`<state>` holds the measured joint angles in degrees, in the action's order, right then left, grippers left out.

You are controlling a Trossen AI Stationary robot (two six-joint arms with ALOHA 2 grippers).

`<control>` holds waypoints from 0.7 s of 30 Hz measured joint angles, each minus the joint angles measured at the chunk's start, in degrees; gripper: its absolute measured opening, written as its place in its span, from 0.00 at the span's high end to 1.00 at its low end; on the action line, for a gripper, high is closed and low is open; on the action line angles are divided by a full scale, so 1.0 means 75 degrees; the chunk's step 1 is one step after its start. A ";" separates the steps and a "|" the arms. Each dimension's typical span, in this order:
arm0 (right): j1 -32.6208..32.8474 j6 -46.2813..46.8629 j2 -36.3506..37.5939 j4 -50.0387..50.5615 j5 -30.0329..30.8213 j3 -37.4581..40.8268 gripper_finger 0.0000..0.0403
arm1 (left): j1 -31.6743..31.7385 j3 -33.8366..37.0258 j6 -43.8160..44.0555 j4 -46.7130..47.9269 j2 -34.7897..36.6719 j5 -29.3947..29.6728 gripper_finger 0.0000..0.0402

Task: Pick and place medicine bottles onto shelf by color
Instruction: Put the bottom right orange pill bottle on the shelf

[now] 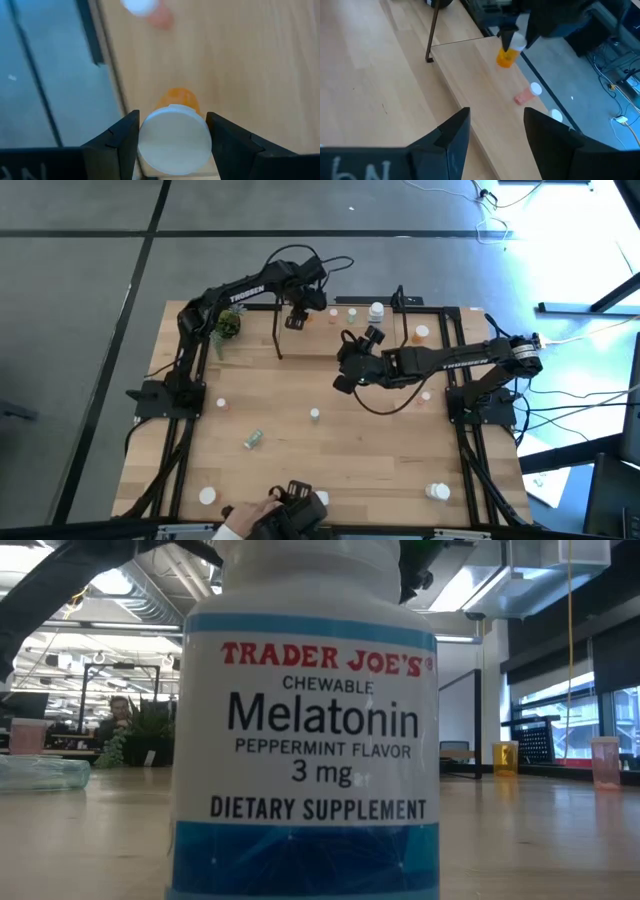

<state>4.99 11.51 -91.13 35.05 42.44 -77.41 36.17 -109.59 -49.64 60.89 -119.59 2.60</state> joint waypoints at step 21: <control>0.0000 -0.0043 0.0000 -0.0006 -0.0891 0.0000 0.53 | 0.0040 -0.0010 -0.0001 0.0041 -0.0163 0.0095 0.52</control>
<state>4.99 11.19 -91.13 35.00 35.76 -77.41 36.47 -109.67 -49.65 61.20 -120.81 3.31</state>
